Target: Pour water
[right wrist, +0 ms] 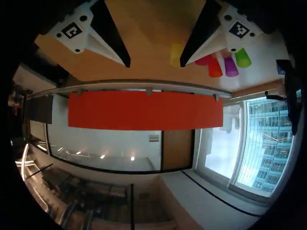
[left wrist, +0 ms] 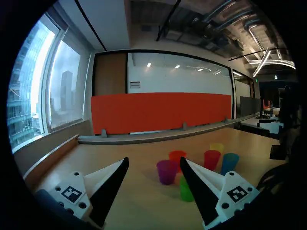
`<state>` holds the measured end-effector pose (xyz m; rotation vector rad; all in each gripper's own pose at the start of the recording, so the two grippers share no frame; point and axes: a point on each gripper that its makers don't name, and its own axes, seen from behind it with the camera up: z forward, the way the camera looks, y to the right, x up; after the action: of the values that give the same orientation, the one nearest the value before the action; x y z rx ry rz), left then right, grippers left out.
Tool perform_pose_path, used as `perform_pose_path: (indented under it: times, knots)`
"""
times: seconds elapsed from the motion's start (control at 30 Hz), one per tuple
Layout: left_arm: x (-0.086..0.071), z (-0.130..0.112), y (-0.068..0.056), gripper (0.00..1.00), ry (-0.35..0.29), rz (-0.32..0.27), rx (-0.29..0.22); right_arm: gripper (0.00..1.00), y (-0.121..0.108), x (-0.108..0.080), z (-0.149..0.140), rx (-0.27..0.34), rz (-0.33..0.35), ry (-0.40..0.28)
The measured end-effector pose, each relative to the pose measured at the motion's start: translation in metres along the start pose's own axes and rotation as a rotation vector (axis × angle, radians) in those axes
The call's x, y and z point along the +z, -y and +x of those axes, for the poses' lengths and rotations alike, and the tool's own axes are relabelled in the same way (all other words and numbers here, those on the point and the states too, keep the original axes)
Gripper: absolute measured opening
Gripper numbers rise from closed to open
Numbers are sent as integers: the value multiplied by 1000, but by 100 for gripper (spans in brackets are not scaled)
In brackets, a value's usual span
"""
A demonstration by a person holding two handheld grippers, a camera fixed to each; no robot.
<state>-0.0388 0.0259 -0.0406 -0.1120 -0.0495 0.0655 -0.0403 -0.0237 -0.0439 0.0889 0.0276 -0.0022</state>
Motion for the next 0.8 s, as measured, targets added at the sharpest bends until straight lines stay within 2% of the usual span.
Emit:
perform_pose_path:
  times: [0.2, 0.47, 0.67, 0.8]
  knots:
    - [-3, 13, 6, 99, -57, 47, -11, 100, -19, -6, 10, 12, -78, -64]
    - [-4, 29, 12, 99, -115, 86, -24, 100, -34, -13, 16, 18, -168, -115]
    - [-3, 36, 14, 99, -128, 101, -21, 100, -44, -19, 21, 36, -219, -134]
    - [-1, 36, 15, 99, -127, 111, -12, 100, -45, -20, 24, 40, -229, -140]
